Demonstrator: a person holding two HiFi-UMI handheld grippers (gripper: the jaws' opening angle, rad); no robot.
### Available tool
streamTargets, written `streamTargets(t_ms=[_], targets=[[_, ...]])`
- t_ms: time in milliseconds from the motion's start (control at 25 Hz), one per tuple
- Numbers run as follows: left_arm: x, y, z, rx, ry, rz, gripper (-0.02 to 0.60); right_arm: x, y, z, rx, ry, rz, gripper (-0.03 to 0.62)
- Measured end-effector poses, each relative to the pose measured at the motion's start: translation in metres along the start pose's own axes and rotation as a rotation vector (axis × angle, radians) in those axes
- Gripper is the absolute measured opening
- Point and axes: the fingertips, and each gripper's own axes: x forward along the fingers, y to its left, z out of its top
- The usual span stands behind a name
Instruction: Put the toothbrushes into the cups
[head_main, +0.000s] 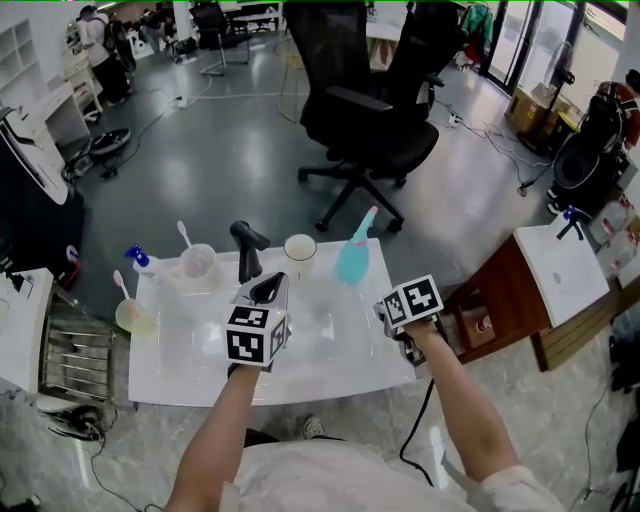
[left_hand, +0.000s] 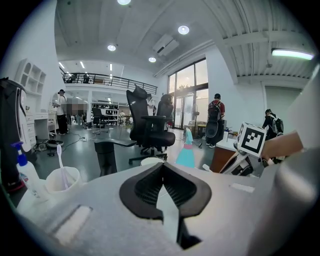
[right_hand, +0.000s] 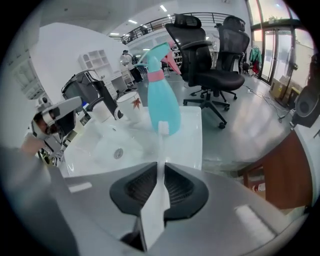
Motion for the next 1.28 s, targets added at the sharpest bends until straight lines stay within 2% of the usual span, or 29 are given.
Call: streamTargets(t_ms=[680,1280], targets=[[-0.018,0.024,0.012,-0.006,-0.028,0.065,0.005,-0.056,0.065,0.106,-0.081,-0.306,0.140,0.046],[-0.046,0.053,0.014,-0.039,-0.039,0.165,0.005,-0.076,0.123,0.171,-0.140,-0.526,0.280,0.046]])
